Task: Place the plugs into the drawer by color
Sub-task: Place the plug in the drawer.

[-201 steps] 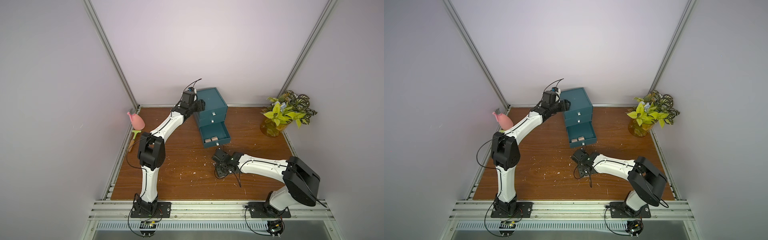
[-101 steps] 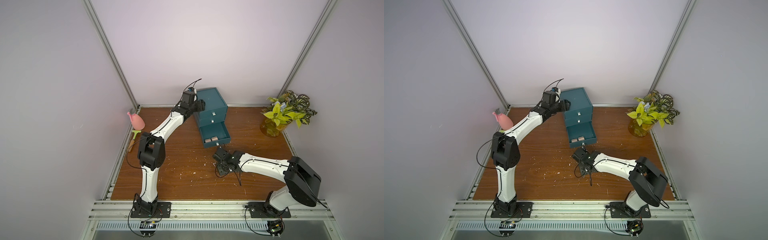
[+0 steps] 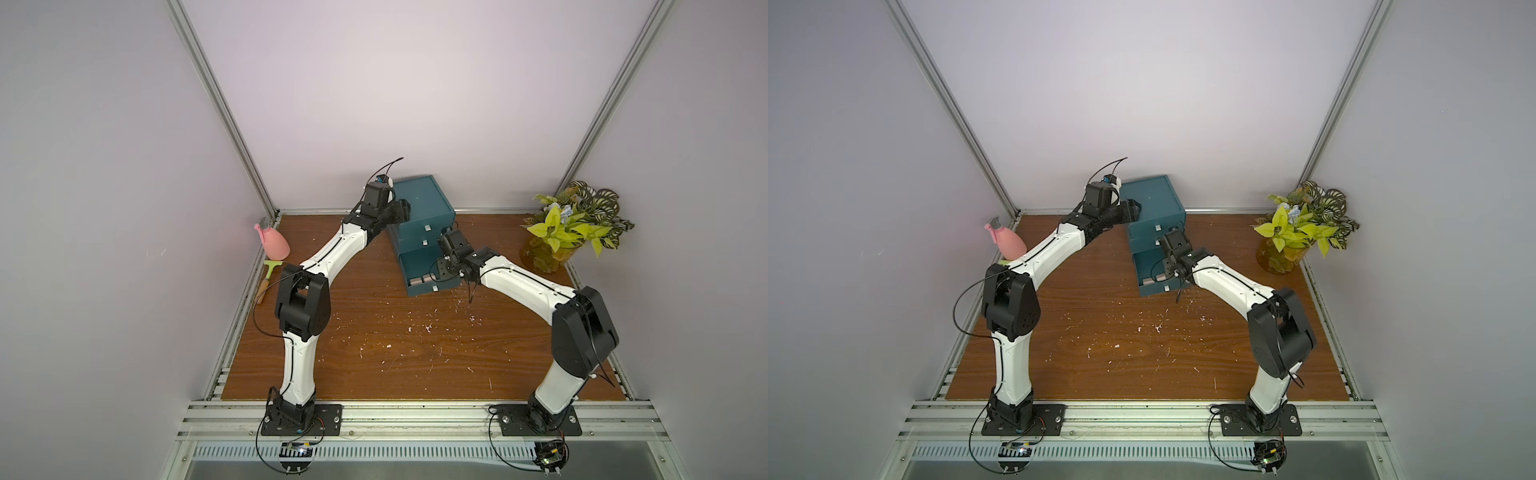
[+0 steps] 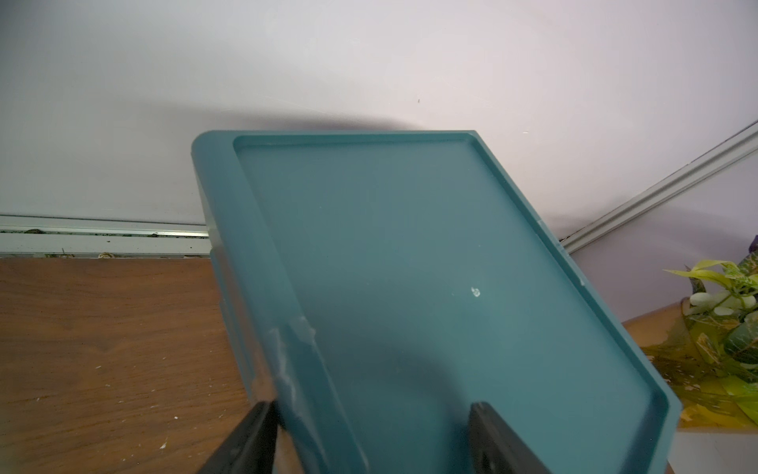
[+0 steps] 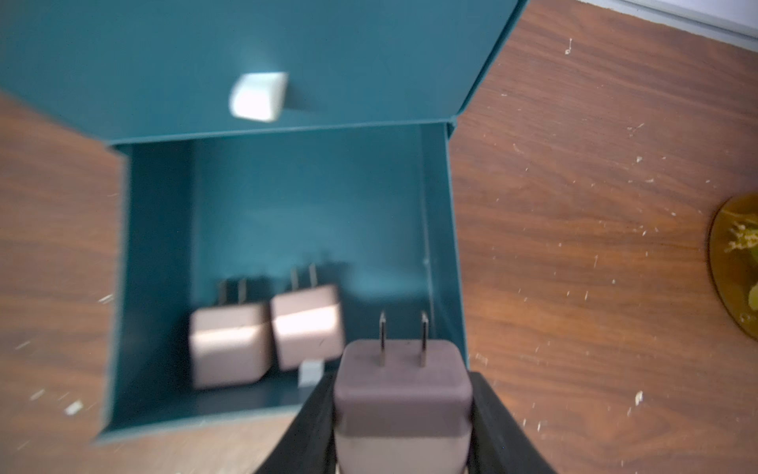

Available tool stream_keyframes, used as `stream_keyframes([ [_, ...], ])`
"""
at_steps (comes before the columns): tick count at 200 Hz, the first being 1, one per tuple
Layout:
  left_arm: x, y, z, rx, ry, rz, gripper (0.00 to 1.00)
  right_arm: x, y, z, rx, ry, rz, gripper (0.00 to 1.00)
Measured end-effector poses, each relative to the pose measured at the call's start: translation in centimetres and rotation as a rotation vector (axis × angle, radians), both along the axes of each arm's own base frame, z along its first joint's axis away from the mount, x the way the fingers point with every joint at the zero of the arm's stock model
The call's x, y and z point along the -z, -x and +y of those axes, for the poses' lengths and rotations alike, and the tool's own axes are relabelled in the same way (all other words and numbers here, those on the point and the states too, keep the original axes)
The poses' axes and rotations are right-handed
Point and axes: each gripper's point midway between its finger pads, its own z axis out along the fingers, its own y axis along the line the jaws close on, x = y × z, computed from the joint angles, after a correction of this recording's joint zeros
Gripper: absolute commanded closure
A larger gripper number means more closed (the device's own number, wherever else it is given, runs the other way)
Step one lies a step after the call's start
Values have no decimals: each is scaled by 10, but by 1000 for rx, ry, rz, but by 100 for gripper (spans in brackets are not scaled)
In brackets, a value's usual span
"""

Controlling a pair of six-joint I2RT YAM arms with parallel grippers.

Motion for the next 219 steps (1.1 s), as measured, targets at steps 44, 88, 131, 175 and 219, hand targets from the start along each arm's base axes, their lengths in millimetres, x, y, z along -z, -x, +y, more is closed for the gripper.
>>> stream_keyframes([
  [44, 0, 0, 0, 0, 0, 0, 32, 29, -11, -5, -19, 58, 52, 60],
  [88, 0, 0, 0, 0, 0, 0, 32, 27, -14, -3, -29, 59, 44, 60],
  [131, 0, 0, 0, 0, 0, 0, 32, 27, -15, -5, -30, 60, 45, 61],
  [175, 0, 0, 0, 0, 0, 0, 32, 29, -14, -6, -29, 64, 49, 61],
  [219, 0, 0, 0, 0, 0, 0, 32, 43, -12, -7, -32, 83, 79, 60],
])
